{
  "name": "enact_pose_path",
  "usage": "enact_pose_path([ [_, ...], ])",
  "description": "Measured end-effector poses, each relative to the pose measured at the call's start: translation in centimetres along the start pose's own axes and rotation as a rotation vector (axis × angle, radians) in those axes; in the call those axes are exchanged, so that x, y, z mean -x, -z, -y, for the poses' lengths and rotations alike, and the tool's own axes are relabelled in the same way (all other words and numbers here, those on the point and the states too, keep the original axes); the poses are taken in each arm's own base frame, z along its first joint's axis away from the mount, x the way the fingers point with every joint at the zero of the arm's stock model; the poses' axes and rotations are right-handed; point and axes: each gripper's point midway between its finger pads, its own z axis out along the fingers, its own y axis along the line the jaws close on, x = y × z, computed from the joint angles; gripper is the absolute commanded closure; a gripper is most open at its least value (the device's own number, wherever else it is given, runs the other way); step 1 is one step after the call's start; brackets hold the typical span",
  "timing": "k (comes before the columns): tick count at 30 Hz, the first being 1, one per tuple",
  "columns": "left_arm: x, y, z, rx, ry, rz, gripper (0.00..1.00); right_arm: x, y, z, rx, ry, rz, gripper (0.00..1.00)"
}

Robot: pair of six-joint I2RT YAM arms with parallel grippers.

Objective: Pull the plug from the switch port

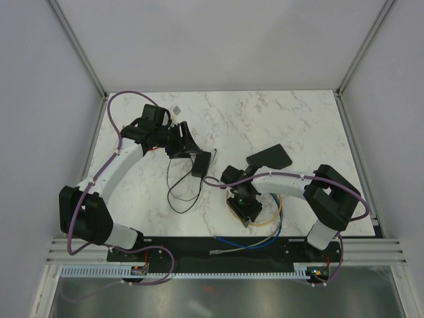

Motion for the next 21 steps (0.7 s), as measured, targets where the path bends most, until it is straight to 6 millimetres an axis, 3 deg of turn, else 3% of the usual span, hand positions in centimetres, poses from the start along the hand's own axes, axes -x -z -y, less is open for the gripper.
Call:
enact_pose_path([
  [2,-0.2,0.1,0.0,-0.002,0.001,-0.003,0.39,-0.1,-0.6,-0.1,-0.027,0.009,-0.006,0.57],
  [6,-0.3,0.1,0.0,-0.002,0.001,-0.004,0.39,-0.1,-0.9,-0.1,-0.060,0.017,-0.008,0.74],
  [12,-0.3,0.2,0.0,0.002,0.005,-0.008,0.37,0.4,-0.7,0.3,-0.088,0.009,0.019,0.85],
  [13,-0.3,0.2,0.0,0.002,0.006,-0.010,0.37,0.6,-0.4,0.4,-0.086,0.004,0.030,0.89],
  [14,-0.2,0.1,0.1,0.002,0.009,-0.012,0.37,0.9,-0.1,0.4,-0.078,-0.004,0.044,1.00],
  [17,0.0,-0.1,0.3,-0.008,0.020,-0.023,0.32,2.7,1.5,0.7,-0.034,-0.052,0.102,1.00],
  [18,0.1,-0.2,0.3,-0.009,0.024,-0.025,0.20,3.6,2.2,0.9,-0.016,-0.073,0.130,1.00],
  [21,0.2,-0.6,0.6,-0.011,0.040,-0.041,0.20,6.1,4.7,1.5,0.045,-0.130,0.212,1.00],
])
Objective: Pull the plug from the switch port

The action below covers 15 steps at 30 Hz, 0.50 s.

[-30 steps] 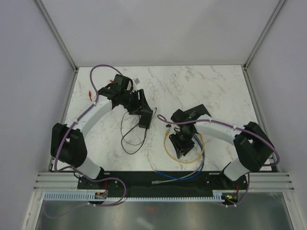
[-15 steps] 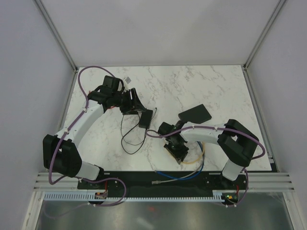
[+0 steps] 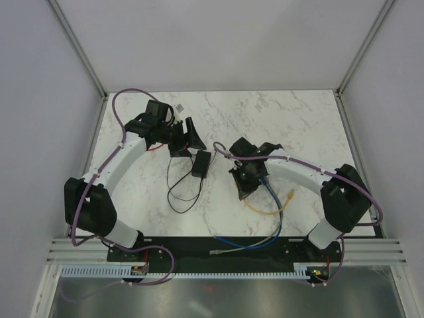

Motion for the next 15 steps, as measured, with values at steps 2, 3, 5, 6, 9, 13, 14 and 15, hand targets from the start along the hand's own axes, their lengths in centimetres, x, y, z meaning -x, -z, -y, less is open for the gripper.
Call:
enact_pose_path([
  [2,0.3,-0.3,0.5,-0.010,-0.006,-0.008,0.20,2.5,1.6,0.1,0.045,-0.041,0.068,1.00],
  [3,0.4,-0.5,1.0,-0.022,-0.014,-0.013,0.21,3.7,2.6,0.2,0.067,-0.062,0.101,1.00],
  [5,0.2,-0.7,2.1,-0.046,-0.036,-0.023,0.22,6.2,4.5,0.3,0.115,-0.095,0.180,1.00],
  [6,-0.1,-0.8,2.6,-0.057,-0.050,-0.029,0.24,7.5,5.6,0.4,0.142,-0.115,0.227,1.00],
  [9,-1.2,-1.0,4.3,-0.105,-0.094,-0.044,0.24,11.1,9.4,1.0,0.233,-0.197,0.387,1.00],
  [13,-3.0,-0.8,4.7,-0.129,-0.113,-0.073,0.24,14.9,13.4,2.0,0.342,-0.317,0.521,1.00],
  [14,-3.1,-0.8,4.8,-0.132,-0.115,-0.073,0.30,15.8,14.3,2.2,0.365,-0.345,0.542,1.00],
  [15,-3.0,-0.8,5.0,-0.136,-0.117,-0.071,0.27,16.5,14.9,2.2,0.384,-0.364,0.563,1.00],
])
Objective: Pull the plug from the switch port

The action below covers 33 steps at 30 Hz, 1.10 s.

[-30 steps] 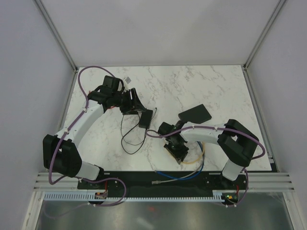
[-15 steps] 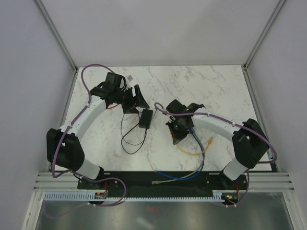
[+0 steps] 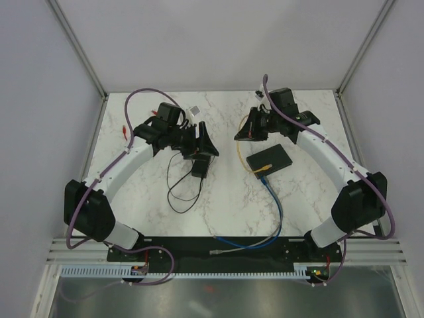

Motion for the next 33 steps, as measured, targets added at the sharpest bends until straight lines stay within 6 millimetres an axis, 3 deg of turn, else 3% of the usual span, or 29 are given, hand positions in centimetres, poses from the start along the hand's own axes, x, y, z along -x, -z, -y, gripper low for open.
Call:
enact_pose_path([
  [4,1.1,-0.7,1.7,-0.050,-0.021,0.037,0.24,3.3,0.0,-2.0,0.074,-0.095,0.072,1.00],
  [10,0.4,-3.0,4.7,-0.098,-0.074,0.003,0.24,5.3,-0.8,-3.0,0.131,-0.211,0.087,1.00],
  [15,-0.3,-4.1,5.9,-0.100,-0.098,-0.013,0.29,5.5,-0.8,-4.0,0.182,-0.253,0.072,1.00],
  [23,1.7,-5.0,5.1,-0.036,-0.084,0.027,0.38,3.7,-0.7,-4.1,0.230,-0.296,0.025,1.00],
  [25,2.3,-5.0,5.0,-0.014,-0.083,0.045,0.44,3.4,-0.7,-4.1,0.235,-0.307,0.014,1.00],
  [26,2.5,-4.9,4.9,-0.004,-0.084,0.053,0.57,3.3,-0.6,-4.2,0.239,-0.311,0.012,1.00],
  [29,3.1,-4.6,5.3,-0.001,-0.099,0.075,0.81,3.4,-0.3,-4.6,0.252,-0.312,0.019,1.00],
  [31,3.5,-4.4,6.1,-0.015,-0.118,0.086,0.87,3.6,-0.3,-4.7,0.257,-0.315,0.023,0.95],
  [32,3.5,-4.4,6.3,-0.020,-0.124,0.087,0.97,3.6,-0.2,-4.8,0.259,-0.315,0.023,0.92],
  [33,3.5,-4.3,6.4,-0.020,-0.125,0.088,0.98,3.6,-0.2,-4.8,0.262,-0.314,0.025,0.82],
])
